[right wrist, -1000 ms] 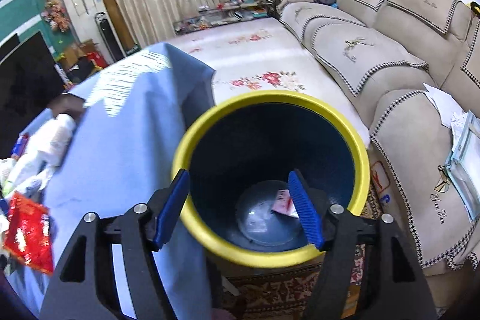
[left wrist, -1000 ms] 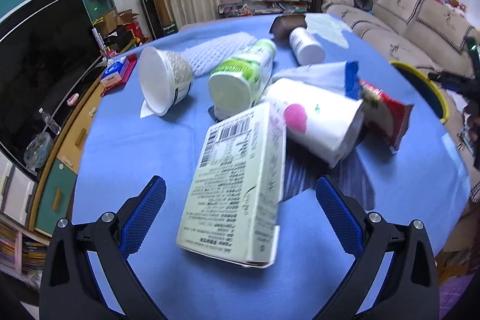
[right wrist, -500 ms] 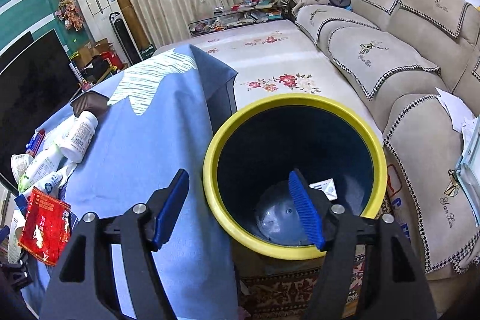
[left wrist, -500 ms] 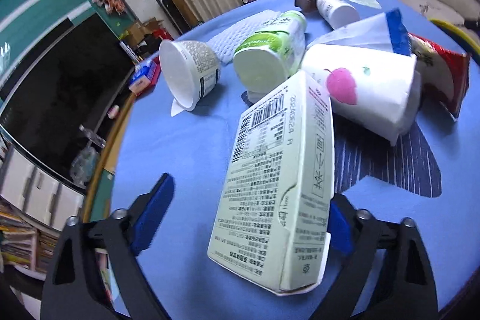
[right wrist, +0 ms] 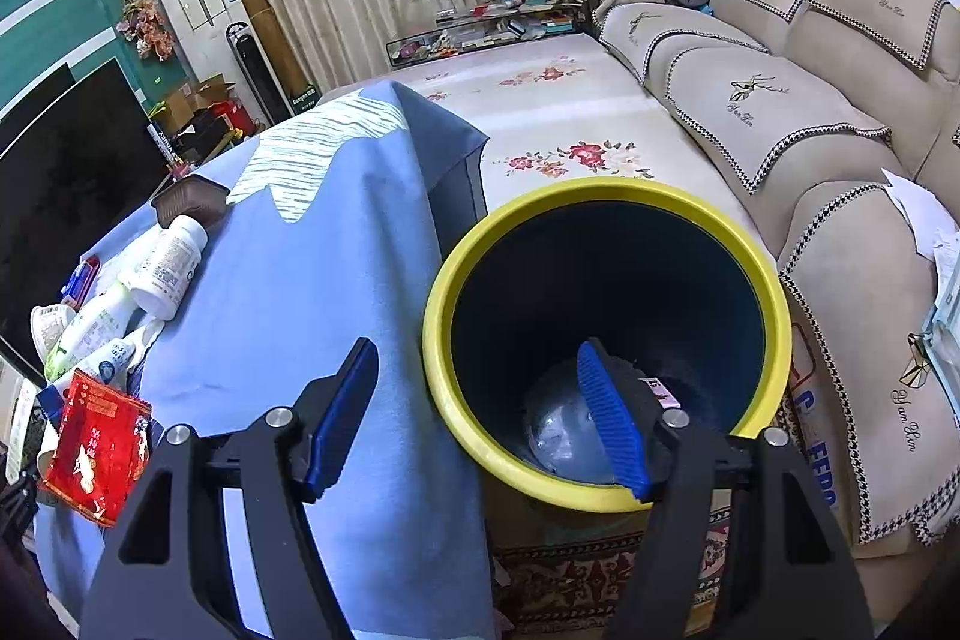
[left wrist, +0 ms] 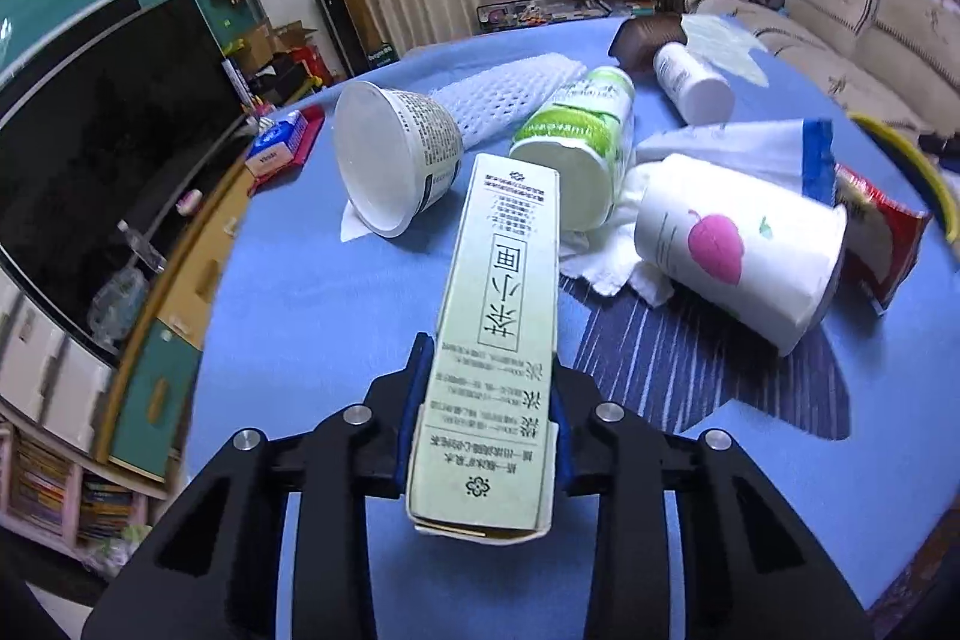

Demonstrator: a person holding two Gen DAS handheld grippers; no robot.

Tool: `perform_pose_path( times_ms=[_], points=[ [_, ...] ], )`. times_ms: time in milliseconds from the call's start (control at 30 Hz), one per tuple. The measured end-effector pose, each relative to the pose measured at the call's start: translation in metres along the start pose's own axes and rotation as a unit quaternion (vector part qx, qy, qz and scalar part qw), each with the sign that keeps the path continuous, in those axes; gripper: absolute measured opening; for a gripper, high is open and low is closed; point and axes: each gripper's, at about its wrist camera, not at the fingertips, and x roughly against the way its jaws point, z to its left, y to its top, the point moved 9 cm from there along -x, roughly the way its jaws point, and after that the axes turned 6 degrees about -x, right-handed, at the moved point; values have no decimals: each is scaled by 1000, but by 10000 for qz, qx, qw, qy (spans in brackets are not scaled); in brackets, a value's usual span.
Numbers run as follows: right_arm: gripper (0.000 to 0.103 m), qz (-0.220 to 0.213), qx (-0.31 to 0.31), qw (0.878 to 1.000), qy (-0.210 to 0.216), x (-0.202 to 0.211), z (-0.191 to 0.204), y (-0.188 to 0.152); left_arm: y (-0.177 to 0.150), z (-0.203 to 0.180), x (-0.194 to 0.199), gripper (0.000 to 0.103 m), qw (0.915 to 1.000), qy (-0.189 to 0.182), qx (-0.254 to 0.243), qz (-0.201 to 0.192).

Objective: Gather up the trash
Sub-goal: 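Grasp the pale green tea carton with the left gripper, then carry the green carton over the yellow bin and open the left gripper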

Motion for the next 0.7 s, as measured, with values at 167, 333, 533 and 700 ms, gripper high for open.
perform_pose_path(
  times_ms=[167,333,533,700],
  points=[
    [65,-1,-25,10000,40,2,0,-3,8,3,25,32,9995,-136,122,-255],
    [65,-64,-63,9999,108,11,-2,-4,28,-8,59,32,9973,-290,41,-667],
    [65,-195,-193,9996,57,25,-20,-7,70,-49,87,32,9908,-686,-328,-1120],
    [65,-270,-377,9989,-44,33,-43,-8,117,-109,90,32,9805,-1246,-735,-1329]
  ],
)
